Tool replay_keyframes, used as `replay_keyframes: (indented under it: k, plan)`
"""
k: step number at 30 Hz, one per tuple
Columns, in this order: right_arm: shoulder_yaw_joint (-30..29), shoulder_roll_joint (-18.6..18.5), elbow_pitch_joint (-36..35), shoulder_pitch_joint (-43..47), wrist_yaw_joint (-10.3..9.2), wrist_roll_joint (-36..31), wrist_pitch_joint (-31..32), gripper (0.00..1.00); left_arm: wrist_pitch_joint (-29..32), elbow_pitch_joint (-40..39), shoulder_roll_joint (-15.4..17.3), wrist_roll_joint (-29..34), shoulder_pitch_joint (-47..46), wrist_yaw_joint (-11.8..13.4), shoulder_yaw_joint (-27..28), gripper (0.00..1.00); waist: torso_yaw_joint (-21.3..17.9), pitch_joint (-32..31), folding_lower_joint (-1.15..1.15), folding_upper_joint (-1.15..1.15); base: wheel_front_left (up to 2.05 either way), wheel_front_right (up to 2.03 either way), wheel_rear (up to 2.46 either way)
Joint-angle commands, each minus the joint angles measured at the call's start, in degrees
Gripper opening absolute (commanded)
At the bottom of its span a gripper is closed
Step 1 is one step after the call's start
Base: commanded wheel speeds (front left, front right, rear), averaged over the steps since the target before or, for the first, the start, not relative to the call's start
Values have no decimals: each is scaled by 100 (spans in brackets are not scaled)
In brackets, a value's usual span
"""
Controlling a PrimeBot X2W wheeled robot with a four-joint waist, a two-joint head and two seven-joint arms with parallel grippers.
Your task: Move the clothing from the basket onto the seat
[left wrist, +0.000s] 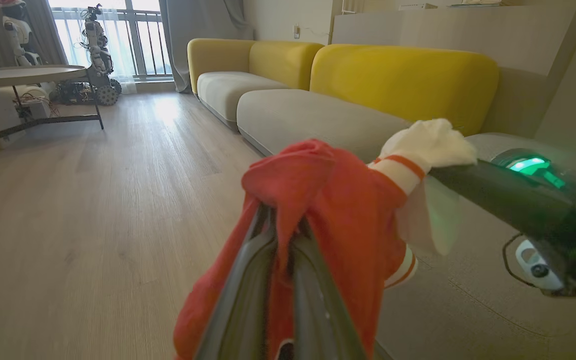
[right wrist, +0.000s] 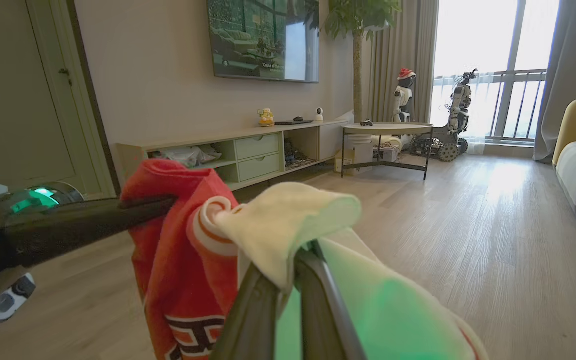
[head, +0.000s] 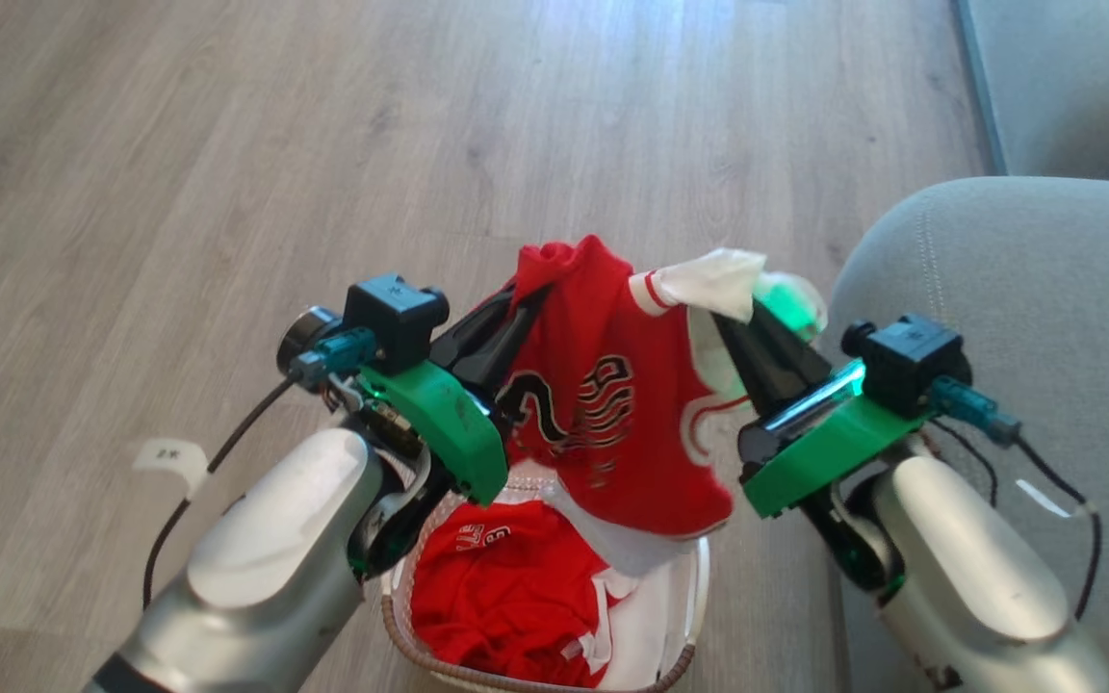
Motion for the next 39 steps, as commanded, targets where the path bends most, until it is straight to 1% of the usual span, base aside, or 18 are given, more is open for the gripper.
replay_keyframes:
  k: [1, 2, 7, 12, 19, 24, 25, 26, 30, 34, 35, 39]
  plan:
    - [-62, -49, -329, -63, -1, -54, -37, 0, -49, -170, 143, -54, -215, 81, 269, 69, -78, -10, 0, 0, 0, 0, 0]
    - [-105, -61, -412, -37, -1, -69, -37, 0, -55, -177, 153, -58, -193, 93, 269, 100, -119, -14, 0, 0, 0, 0, 0]
    - [-218, -145, -784, 19, -1, -108, -37, 0, -93, -247, 232, -91, -56, 154, 286, 100, -367, -15, 0, 0, 0, 0, 0]
    - [-492, -288, -1236, 35, -1, -79, -37, 0, -149, -362, 329, -135, 119, 190, 300, 100, -695, 16, 0, 0, 0, 0, 0]
    - [-870, -621, -1813, -7, -1, -79, -37, 0, -220, -553, 449, -152, 264, 277, 338, 100, -1290, 118, 0, 0, 0, 0, 0]
    - [-1071, -878, -2104, -123, -1, -93, -37, 0, -252, -670, 492, -152, 284, 307, 345, 100, -1748, 187, 0, 0, 0, 0, 0]
    - [-1116, -918, -2162, -139, -1, -84, -37, 0, -255, -689, 502, -150, 283, 313, 348, 100, -1840, 198, 0, 0, 0, 0, 0]
    - [-1116, -918, -2162, -139, -1, -84, -37, 0, -255, -689, 502, -150, 283, 313, 348, 100, -1840, 198, 0, 0, 0, 0, 0]
    - [-1261, -1080, -2351, -178, -1, -59, -37, 0, -268, -768, 550, -154, 279, 326, 363, 100, -2215, 261, 0, 0, 0, 0, 0]
    - [-1399, -1155, -2557, -101, -1, -87, -15, 0, -267, -848, 604, -133, 272, 327, 348, 100, -2570, 353, 0, 0, 0, 0, 0]
    - [-1484, -1152, -2664, -41, -1, -90, -4, 0, -281, -890, 631, -117, 268, 318, 337, 100, -2741, 406, 0, 0, 0, 0, 0]
    - [-1623, -1115, -2868, 78, -1, -126, 11, 0, -266, -953, 684, -90, 280, 328, 308, 100, -3071, 511, 0, 0, 0, 0, 0]
